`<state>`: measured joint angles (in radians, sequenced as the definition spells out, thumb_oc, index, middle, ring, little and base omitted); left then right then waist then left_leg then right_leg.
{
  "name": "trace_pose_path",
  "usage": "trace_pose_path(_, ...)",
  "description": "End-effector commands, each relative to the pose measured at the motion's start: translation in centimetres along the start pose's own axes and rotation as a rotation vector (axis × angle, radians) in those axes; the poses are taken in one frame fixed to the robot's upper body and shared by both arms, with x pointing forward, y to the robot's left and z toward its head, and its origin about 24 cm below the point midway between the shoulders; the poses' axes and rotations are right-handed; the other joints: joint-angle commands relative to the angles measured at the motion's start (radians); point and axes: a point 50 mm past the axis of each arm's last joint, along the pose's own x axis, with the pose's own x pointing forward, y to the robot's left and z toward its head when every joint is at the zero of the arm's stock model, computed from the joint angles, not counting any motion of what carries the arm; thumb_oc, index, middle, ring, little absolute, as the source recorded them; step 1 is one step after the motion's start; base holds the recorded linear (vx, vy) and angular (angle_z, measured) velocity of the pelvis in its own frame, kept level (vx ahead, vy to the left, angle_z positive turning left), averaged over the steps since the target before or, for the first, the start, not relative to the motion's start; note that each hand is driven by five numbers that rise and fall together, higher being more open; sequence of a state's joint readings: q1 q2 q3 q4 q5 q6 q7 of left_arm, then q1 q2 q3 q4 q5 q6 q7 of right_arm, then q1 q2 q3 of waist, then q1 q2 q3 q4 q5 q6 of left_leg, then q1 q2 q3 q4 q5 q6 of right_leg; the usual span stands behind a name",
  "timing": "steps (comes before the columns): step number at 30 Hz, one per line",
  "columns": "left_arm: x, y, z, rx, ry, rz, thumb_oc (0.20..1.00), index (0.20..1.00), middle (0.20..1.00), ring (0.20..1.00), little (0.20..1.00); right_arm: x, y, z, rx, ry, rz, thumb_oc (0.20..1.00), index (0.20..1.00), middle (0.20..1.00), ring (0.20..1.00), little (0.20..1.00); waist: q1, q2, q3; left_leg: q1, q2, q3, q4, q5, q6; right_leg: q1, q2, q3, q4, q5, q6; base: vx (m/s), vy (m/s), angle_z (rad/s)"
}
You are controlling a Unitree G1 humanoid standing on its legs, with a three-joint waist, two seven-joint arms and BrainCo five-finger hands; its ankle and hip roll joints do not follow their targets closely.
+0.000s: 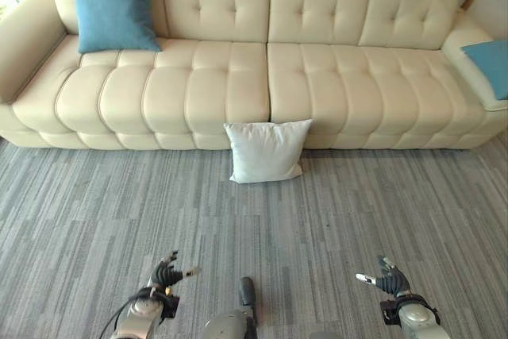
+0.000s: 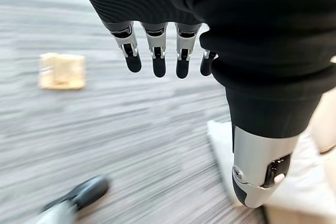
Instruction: Pick up all the scattered cushions and arrange them neatly on the sofa.
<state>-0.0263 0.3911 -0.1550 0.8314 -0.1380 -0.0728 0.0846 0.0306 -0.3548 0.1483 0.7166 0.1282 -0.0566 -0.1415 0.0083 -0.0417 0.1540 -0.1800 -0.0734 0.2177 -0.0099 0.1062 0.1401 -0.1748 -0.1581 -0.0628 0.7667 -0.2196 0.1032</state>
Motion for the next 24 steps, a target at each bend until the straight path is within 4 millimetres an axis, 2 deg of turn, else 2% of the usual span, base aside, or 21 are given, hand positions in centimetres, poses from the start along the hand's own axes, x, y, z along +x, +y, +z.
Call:
trace_pose_path(1, -0.2, 1.5, 0.8, -0.012, -0.058, 0.055, 1.0, 1.0, 1.0, 1.0, 1.0, 0.8, -1.8, 3.1, -0.015, -0.12, -0.047, 1.0, 1.0, 1.0, 1.0, 1.0, -0.001, 0.01, 0.055, 0.041, 0.105, 0.0, 0.073, -0.131, -0.14, 0.015, 0.011, -0.076, -0.397, 0.197, 0.024, 0.32, 0.114, 0.29)
trace_pose_path(2, -0.2, 1.5, 0.8, -0.012, -0.058, 0.055, 1.0, 1.0, 1.0, 1.0, 1.0, 0.8, -1.8, 3.1, -0.015, -0.121, -0.047, 1.0, 1.0, 1.0, 1.0, 1.0, -0.003, 0.013, 0.058, 0.036, 0.11, 0.003, 0.074, -0.118, -0.137, 0.016, 0.016, -0.085, -0.405, 0.209, 0.016, 0.2, 0.03, 0.17)
trace_pose_path(3, -0.1, 1.3, 0.8, -0.015, -0.056, 0.053, 1.0, 1.0, 1.0, 1.0, 1.0, 0.9, -1.9, 3.3, -0.018, -0.123, -0.051, 1.0, 1.0, 1.0, 1.0, 1.0, -0.016, 0.016, 0.072, 0.07, 0.104, 0.001, 0.064, -0.135, -0.138, -0.025, 0.03, -0.109, -0.452, 0.196, 0.013, 0.19, 0.012, 0.1)
trace_pose_path(6, 0.1, 0.8, 1.0, -0.026, -0.053, 0.052, 1.0, 1.0, 1.0, 1.0, 1.0, 1.1, -2.2, 3.5, -0.002, -0.123, -0.068, 1.0, 1.0, 1.0, 1.0, 1.0, -0.045, 0.005, 0.096, 0.152, 0.066, -0.027, 0.055, -0.186, -0.137, -0.084, 0.057, -0.111, -0.637, 0.242, 0.039, 0.33, 0.007, 0.13)
trace_pose_path(7, 0.1, 0.8, 1.0, -0.027, -0.053, 0.052, 1.0, 1.0, 1.0, 1.0, 1.0, 1.1, -2.2, 3.5, -0.002, -0.123, -0.068, 1.0, 1.0, 1.0, 1.0, 1.0, -0.045, 0.007, 0.097, 0.153, 0.067, -0.028, 0.056, -0.187, -0.137, -0.081, 0.058, -0.112, -0.639, 0.242, 0.039, 0.58, -0.058, 0.28)
trace_pose_path(8, 0.1, 0.6, 1.0, -0.022, -0.053, 0.052, 1.0, 1.0, 1.0, 1.0, 1.0, 1.0, -2.3, 3.5, -0.014, -0.121, -0.07, 1.0, 1.0, 1.0, 1.0, 1.0, -0.07, 0.006, 0.103, 0.226, 0.053, -0.05, 0.06, -0.247, -0.152, -0.149, 0.059, -0.165, -0.783, 0.289, 0.069, 0.56, -0.09, 0.34)
trace_pose_path(9, 0.1, 0.6, 1.1, -0.019, -0.055, 0.049, 1.0, 1.0, 1.0, 1.0, 1.0, 1.0, -2.4, 3.4, -0.02, -0.118, -0.073, 1.0, 1.0, 1.0, 1.0, 1.0, -0.073, 0.0, 0.101, 0.238, 0.047, -0.055, 0.064, -0.257, -0.154, -0.164, 0.044, -0.185, -0.804, 0.298, 0.074, 0.57, -0.09, 0.49)
trace_pose_path(10, 0.1, 0.6, 1.1, -0.02, -0.055, 0.048, 1.0, 1.0, 1.0, 1.0, 1.0, 1.0, -2.4, 3.4, -0.021, -0.117, -0.073, 1.0, 1.0, 1.0, 1.0, 1.0, -0.074, 0.005, 0.104, 0.242, 0.053, -0.057, 0.067, -0.262, -0.156, -0.157, 0.05, -0.189, -0.806, 0.297, 0.074, 0.43, -0.114, 0.3)
trace_pose_path(11, 0.0, 0.4, 0.7, -0.014, -0.047, 0.043, 1.0, 1.0, 1.0, 1.0, 1.0, 0.8, -2.6, 3.0, -0.031, -0.109, -0.068, 1.0, 1.0, 1.0, 1.0, 1.0, -0.089, -0.001, 0.097, 0.281, 0.039, -0.078, 0.079, -0.303, -0.158, -0.174, 0.03, -0.168, -0.811, 0.321, 0.082, 0.31, -0.077, 0.35)
trace_pose_path(12, 0.0, 0.4, 0.7, -0.015, -0.046, 0.043, 1.0, 1.0, 1.0, 1.0, 1.0, 0.8, -2.6, 3.0, -0.032, -0.109, -0.067, 1.0, 1.0, 1.0, 1.0, 1.0, -0.09, 0.0, 0.097, 0.282, 0.04, -0.079, 0.081, -0.305, -0.158, -0.173, 0.031, -0.169, -0.812, 0.321, 0.082, 0.68, -0.213, 0.56)
trace_pose_path(13, -0.3, 0.3, 0.0, -0.024, -0.032, 0.037, 1.0, 1.0, 1.0, 1.0, 1.0, 0.5, -3.0, 2.4, -0.045, -0.095, -0.065, 1.0, 1.0, 1.0, 1.0, 1.0, -0.101, -0.005, 0.082, 0.325, 0.038, -0.111, 0.106, -0.352, -0.171, -0.167, -0.001, -0.118, -0.794, 0.367, 0.089, 0.39, -0.133, 0.74)
trace_pose_path(16, -0.6, 0.2, -0.8, -0.045, -0.009, 0.039, 1.0, 1.0, 1.0, 1.0, 1.0, 0.4, -3.1, 2.4, -0.069, -0.096, -0.051, 1.0, 1.0, 1.0, 1.0, 1.0, -0.106, 0.008, 0.068, 0.373, 0.067, -0.127, 0.111, -0.362, -0.188, -0.17, -0.01, -0.109, -0.771, 0.386, 0.088, 0.56, -0.269, 0.8)
trace_pose_path(17, -0.9, 0.0, -1.6, -0.059, 0.019, 0.038, 1.0, 1.0, 1.0, 1.0, 1.0, 0.5, -2.8, 2.7, -0.081, -0.106, -0.027, 1.0, 1.0, 1.0, 1.0, 1.0, -0.108, 0.016, 0.054, 0.389, 0.099, -0.13, 0.129, -0.323, -0.213, -0.154, 0.0, -0.109, -0.753, 0.386, 0.073, 0.3, -0.181, 0.21)
trace_pose_path(18, -0.9, 0.0, -1.6, -0.059, 0.019, 0.038, 1.0, 1.0, 1.0, 1.0, 1.0, 0.5, -2.8, 2.7, -0.081, -0.105, -0.027, 1.0, 1.0, 1.0, 1.0, 1.0, -0.108, 0.017, 0.054, 0.39, 0.1, -0.13, 0.129, -0.323, -0.214, -0.153, 0.001, -0.11, -0.753, 0.386, 0.072, 0.62, -0.552, -0.14)
trace_pose_path(19, -0.8, -0.6, -1.8, -0.068, 0.032, 0.033, 1.0, 1.0, 1.0, 1.0, 1.0, 0.5, -2.8, 3.1, -0.115, -0.127, -0.013, 1.0, 1.0, 1.0, 1.0, 1.0, -0.102, 0.035, 0.05, 0.353, 0.173, -0.111, 0.231, -0.153, -0.268, -0.124, 0.033, -0.142, -0.72, 0.353, 0.036, 0.33, -0.374, -0.23)
trace_pose_path(20, -0.8, -0.6, -1.8, -0.068, 0.032, 0.033, 1.0, 1.0, 1.0, 1.0, 1.0, 0.5, -2.8, 3.1, -0.114, -0.127, -0.013, 1.0, 1.0, 1.0, 1.0, 1.0, -0.104, 0.032, 0.048, 0.35, 0.169, -0.113, 0.23, -0.15, -0.267, -0.126, 0.03, -0.142, -0.72, 0.354, 0.036, 0.44, -0.478, 0.14)
trace_pose_path(22, -0.8, -0.8, -1.8, -0.075, 0.032, 0.022, 1.0, 1.0, 1.0, 1.0, 1.0, 0.4, -2.9, 3.1, -0.114, -0.128, -0.005, 1.0, 1.0, 1.0, 1.0, 1.0, -0.109, 0.039, 0.037, 0.325, 0.219, -0.091, 0.29, -0.048, -0.282, -0.105, 0.051, -0.153, -0.705, 0.312, 0.003, 0.28, -0.266, 0.27)
trace_pose_path(24, -0.8, -1.4, -1.9, -0.093, 0.045, 0.011, 1.0, 1.0, 1.0, 1.0, 1.0, 0.6, -2.9, 3.0, -0.119, -0.114, -0.005, 1.0, 1.0, 1.0, 1.0, 1.0, -0.107, 0.042, 0.037, 0.3, 0.238, -0.082, 0.341, 0.003, -0.281, -0.078, 0.073, -0.146, -0.695, 0.267, -0.022, 0.31, -0.277, -0.24)
